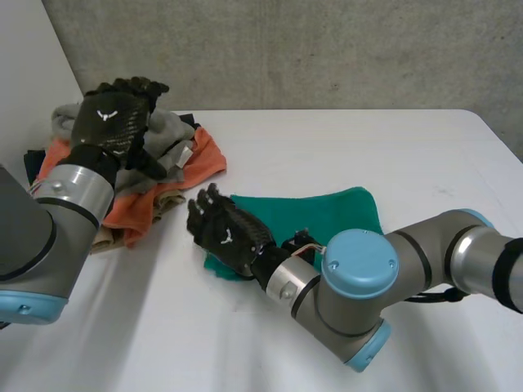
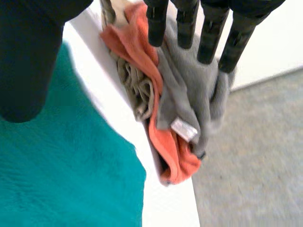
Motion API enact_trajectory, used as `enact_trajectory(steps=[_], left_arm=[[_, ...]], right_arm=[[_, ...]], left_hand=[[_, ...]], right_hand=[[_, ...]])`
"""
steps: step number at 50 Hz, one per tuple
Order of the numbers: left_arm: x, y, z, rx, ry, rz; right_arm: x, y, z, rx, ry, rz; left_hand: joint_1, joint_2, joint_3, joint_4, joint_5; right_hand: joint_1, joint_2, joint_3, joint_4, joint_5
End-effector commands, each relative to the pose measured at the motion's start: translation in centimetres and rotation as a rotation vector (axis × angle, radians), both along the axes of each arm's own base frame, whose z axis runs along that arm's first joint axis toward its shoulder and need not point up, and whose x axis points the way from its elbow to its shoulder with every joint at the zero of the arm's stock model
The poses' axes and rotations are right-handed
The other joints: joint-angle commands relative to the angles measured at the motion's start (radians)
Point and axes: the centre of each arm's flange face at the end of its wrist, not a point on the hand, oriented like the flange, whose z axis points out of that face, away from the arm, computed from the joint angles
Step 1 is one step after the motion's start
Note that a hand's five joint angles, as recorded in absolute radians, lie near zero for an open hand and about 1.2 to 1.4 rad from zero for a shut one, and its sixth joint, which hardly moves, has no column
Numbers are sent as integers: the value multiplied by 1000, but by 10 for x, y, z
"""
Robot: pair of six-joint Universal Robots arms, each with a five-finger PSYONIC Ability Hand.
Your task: Fold the laundry.
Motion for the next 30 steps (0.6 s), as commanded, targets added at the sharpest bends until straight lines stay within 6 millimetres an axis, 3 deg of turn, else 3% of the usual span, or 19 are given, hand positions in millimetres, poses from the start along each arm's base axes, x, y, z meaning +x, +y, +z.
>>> enact_trajectory(steps=[1,4,7,11,15,21,25,26,30], left_arm=[[-9,0,-10,22,-12,-28],[-16,-1,-14,29,-17,-58],[-32,5,-19,39,-24,-118],[-53,15,-31,59,-41,-185],[-64,18,-42,80,-52,-213],[-67,18,-44,84,-54,-221],[-67,19,-44,85,-54,-219],[-66,19,-43,84,-54,-219],[-65,22,-43,86,-55,-219]], right_arm=[[-42,-42,49,145,-148,-301],[-79,-62,68,321,-235,-417],[-103,-68,72,465,-271,-489],[-144,-76,53,691,-233,-624],[-172,-82,35,729,-175,-693],[-187,-83,15,697,-63,-715],[-192,-90,3,677,-11,-738],[-193,-93,4,665,-10,-748],[-195,-99,8,624,-18,-776]], left_hand=[[-39,-34,-38,-33,-47],[-39,-34,-38,-33,-47],[-39,-34,-38,-33,-47],[-39,-34,-38,-33,-47],[-39,-34,-38,-33,-47],[-39,-34,-38,-33,-47],[-39,-34,-38,-33,-47],[-39,-34,-38,-33,-47],[-39,-34,-38,-33,-47]], right_hand=[[-34,-78,-82,-87,-99],[-34,-78,-82,-87,-99],[-34,-78,-82,-87,-99],[-34,-78,-82,-87,-99],[-27,-71,-75,-80,-93],[425,381,377,372,359],[944,900,896,891,878],[1185,1142,1137,1132,1120],[1188,1144,1140,1135,1122]])
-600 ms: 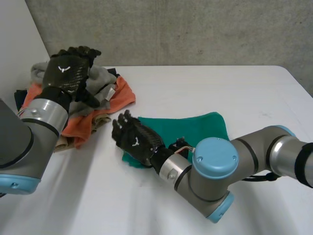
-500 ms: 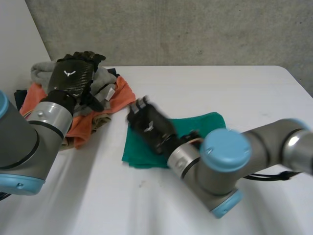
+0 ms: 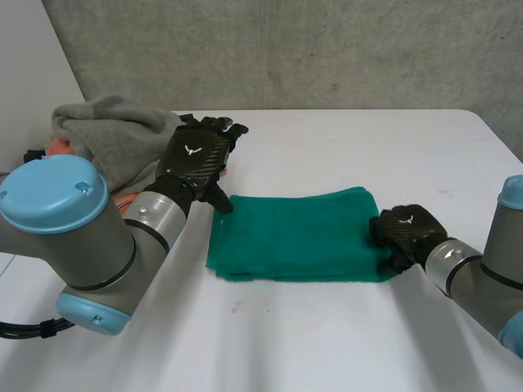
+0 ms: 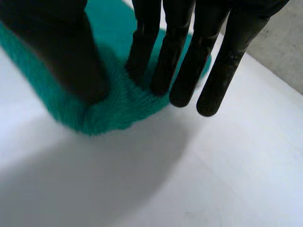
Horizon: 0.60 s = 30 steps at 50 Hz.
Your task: Fold the laundry.
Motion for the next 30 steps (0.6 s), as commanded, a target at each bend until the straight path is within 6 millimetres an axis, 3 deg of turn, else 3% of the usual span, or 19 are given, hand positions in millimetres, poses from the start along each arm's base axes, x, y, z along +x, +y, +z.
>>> enact_trajectory(steps=[1,3,7,8,11,12,14,15,19,21,23,25,28,30], left_arm=[[3,3,3,-1,1,3],[5,4,7,-9,5,7],[10,6,19,-30,18,20],[11,6,20,-32,20,23],[17,5,25,-43,26,41],[19,4,27,-47,28,49],[29,-2,32,-56,34,81],[32,-3,33,-58,36,90],[42,-8,35,-62,39,137],[45,-9,35,-58,39,157],[46,-9,34,-54,40,169],[46,-9,34,-55,42,172],[44,-10,36,-60,51,168],[43,-11,35,-59,50,166]], right_arm=[[-5,-14,1,-68,64,-32],[-4,-19,8,-115,69,-49],[4,-26,42,-272,102,-61],[17,-19,53,-322,115,-18],[54,3,62,-391,120,110],[81,23,61,-422,122,208],[107,42,58,-452,121,306],[128,62,50,-464,121,399],[160,98,22,-432,110,588],[165,106,9,-402,110,632],[168,108,0,-376,96,654],[169,107,6,-378,68,642],[169,98,26,-350,-45,560],[162,90,35,-286,-128,472]], left_hand=[[-39,-34,-38,-33,-47],[-39,-34,-38,-33,-47],[-39,-34,-38,-33,-47],[-39,-34,-38,-33,-47],[-39,-34,-38,-33,-47],[-42,-37,-41,-36,-50],[-39,-34,-38,-33,-47],[-39,-34,-38,-33,-47],[-39,-34,-38,-33,-47],[-39,-34,-38,-33,-47],[-39,-34,-38,-33,-47],[-39,-34,-38,-33,-47],[-39,-34,-38,-33,-47],[-39,-34,-38,-33,-47]], right_hand=[[497,319,343,344,380],[497,319,343,344,380],[497,319,343,344,380],[497,319,343,344,380],[497,319,343,344,380],[497,319,343,344,380],[497,319,343,344,380],[497,319,343,344,380],[497,319,343,344,380],[497,319,343,344,380],[314,137,160,161,198],[158,-19,4,6,42],[-612,-789,-766,-765,-728],[-725,-902,-879,-877,-841]])
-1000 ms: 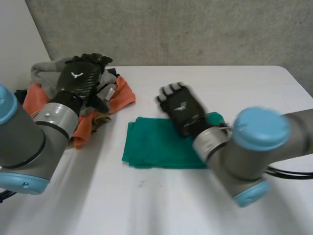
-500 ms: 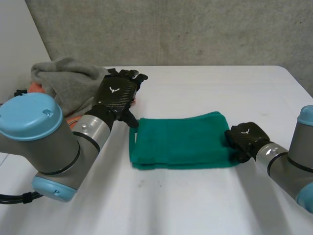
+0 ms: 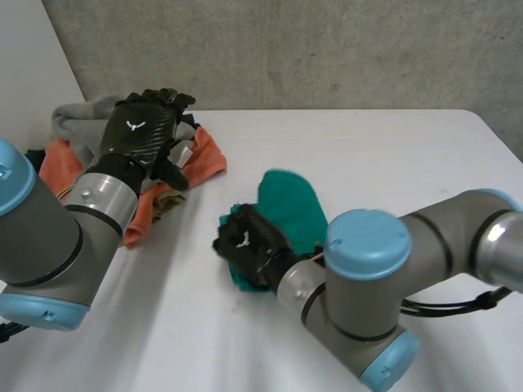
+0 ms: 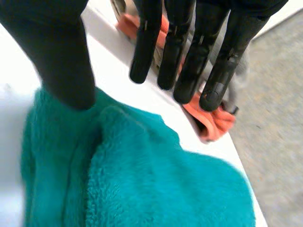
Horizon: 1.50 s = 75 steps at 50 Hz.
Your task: Fold the laundry.
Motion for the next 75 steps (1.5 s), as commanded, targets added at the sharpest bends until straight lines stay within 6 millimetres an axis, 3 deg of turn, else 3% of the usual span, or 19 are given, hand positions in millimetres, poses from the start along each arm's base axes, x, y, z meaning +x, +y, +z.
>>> enact_trajectory(steps=[1,5,8,13,17,22,28,30,47,52,53,56,64,68,75], left_arm=[[-4,-1,1,-4,10,-4],[-15,2,3,-15,17,-38],[-40,13,-4,0,20,-111],[-74,25,-13,17,25,-207],[-94,22,-30,41,10,-242],[-109,28,-63,139,-70,-267],[-97,44,-88,244,-190,-237],[-92,48,-96,255,-226,-220],[-94,47,-110,252,-252,-216],[-96,44,-116,253,-253,-216],[-97,43,-116,253,-251,-216],[-96,45,-117,254,-252,-217],[-93,65,-105,248,-260,-228],[-80,74,-88,230,-253,-192],[-67,86,-92,218,-327,-176]], right_arm=[[-13,-23,25,195,-204,-163],[-48,-62,39,330,-350,-374],[-76,-80,54,402,-449,-486],[-113,-105,60,478,-504,-635],[-128,-116,63,504,-501,-697],[-128,-120,52,533,-463,-715],[-128,-120,44,549,-442,-719],[-127,-119,43,554,-437,-715],[-117,-121,42,477,-371,-672],[-108,-120,38,484,-362,-654],[-108,-120,38,484,-363,-652],[-105,-120,39,483,-369,-647],[-93,-119,50,502,-361,-614],[-82,-116,42,547,-320,-588],[-60,-114,15,603,-262,-529]], left_hand=[[-36,-31,-35,-30,-44],[-24,-19,-23,-19,-32],[-15,-10,-14,-10,-24],[-15,-10,-14,-10,-24],[-7,-2,-5,-1,-15],[52,57,53,57,44],[117,122,118,122,108],[228,233,229,233,219],[395,400,396,401,387],[797,802,798,802,789],[998,1003,1000,1004,990],[1179,1184,1180,1184,1170],[1179,1184,1180,1185,1171],[1179,1184,1180,1185,1171],[1179,1184,1180,1185,1171]], right_hand=[[-484,-584,-597,-598,-614],[-484,-584,-597,-598,-614],[-484,-584,-597,-598,-614],[-484,-584,-597,-598,-614],[-484,-584,-597,-598,-614],[-484,-584,-597,-598,-614],[-484,-584,-597,-598,-614],[-484,-584,-597,-598,-614],[-484,-584,-597,-598,-614],[-484,-584,-597,-598,-614],[-484,-584,-597,-598,-614],[-484,-584,-597,-598,-614],[-484,-584,-597,-598,-614],[-484,-584,-597,-598,-614],[-484,-584,-597,-598,-614]])
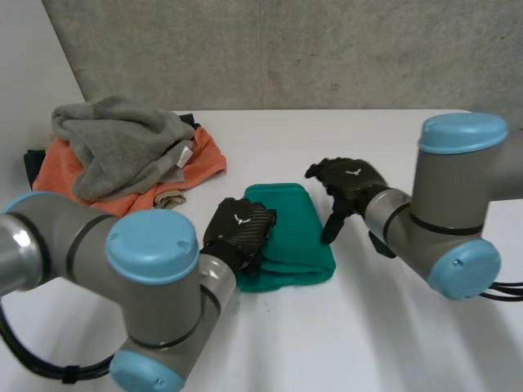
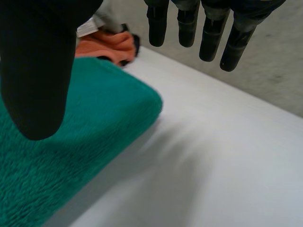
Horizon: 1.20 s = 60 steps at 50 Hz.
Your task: Fold the laundry.
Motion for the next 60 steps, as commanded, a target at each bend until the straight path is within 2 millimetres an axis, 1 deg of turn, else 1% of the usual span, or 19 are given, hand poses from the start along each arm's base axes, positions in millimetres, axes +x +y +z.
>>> enact_trajectory(steps=[1,4,5,8,9,11,17,20,23,24,28,32,38,42,43,46,50,55,60], left_arm=[[14,11,-3,-28,-84,9],[15,10,-4,-42,-108,16],[16,10,-4,-53,-121,21],[16,9,-1,-74,-128,24],[14,7,3,-91,-121,25],[13,5,9,-110,-103,27],[10,-19,41,-194,3,71],[4,-27,45,-201,28,65],[-6,-38,22,-141,12,41],[-8,-39,7,-89,-12,33],[-4,-41,-17,34,-74,47],[5,-44,-29,114,-113,69],[6,-43,-27,120,-113,68],[6,-45,-12,93,-86,71],[7,-45,4,63,-57,72],[9,-44,28,19,-18,66],[11,-43,69,-51,66,17],[14,-38,102,-78,163,-83],[16,-39,110,-17,235,-240]], right_arm=[[18,-1,-27,54,26,61],[23,-3,-38,67,34,69],[25,-1,-41,70,39,76],[30,2,-47,76,45,91],[30,2,-48,76,45,91],[30,2,-49,80,46,90],[30,4,-47,79,47,92],[30,5,-48,83,49,94],[30,5,-48,83,50,93],[29,5,-48,84,50,91],[28,5,-47,79,56,77],[27,6,-49,84,63,72],[26,9,-42,72,60,73],[24,13,-25,30,60,81],[22,15,-20,16,63,82],[17,20,-1,-40,64,77],[11,32,11,-98,54,74],[6,56,2,-115,69,102],[6,83,-30,-140,118,165]], left_hand=[[313,205,211,202,247],[290,182,188,180,224],[49,-60,-54,-62,-18],[-369,-478,-471,-480,-436],[-621,-729,-723,-731,-687],[-758,-866,-860,-868,-824],[-849,-958,-951,-960,-916],[-852,-960,-954,-963,-918],[-855,-963,-957,-966,-921],[-852,-960,-954,-963,-919],[-838,-946,-940,-948,-904],[-826,-934,-928,-936,-892],[-814,-922,-916,-925,-880],[-823,-931,-925,-933,-889],[-831,-940,-934,-942,-898],[-843,-952,-946,-954,-910],[-852,-960,-954,-963,-918],[-852,-960,-954,-963,-918],[-852,-960,-954,-963,-918]], right_hand=[[-25,-45,-38,-61,-63],[-25,-45,-38,-61,-63],[-25,-45,-38,-61,-63],[-25,-45,-38,-61,-63],[-25,-45,-38,-61,-63],[-25,-45,-38,-61,-63],[-25,-45,-38,-61,-63],[-25,-45,-38,-61,-63],[-25,-45,-38,-61,-63],[-25,-45,-38,-61,-63],[-25,-45,-38,-61,-63],[-25,-45,-38,-61,-63],[-25,-45,-38,-61,-63],[-25,-45,-38,-61,-63],[-25,-45,-38,-61,-63],[-25,-45,-38,-61,-63],[-25,-45,-38,-61,-63],[-25,-45,-38,-61,-63],[-25,-45,-38,-61,-63]])
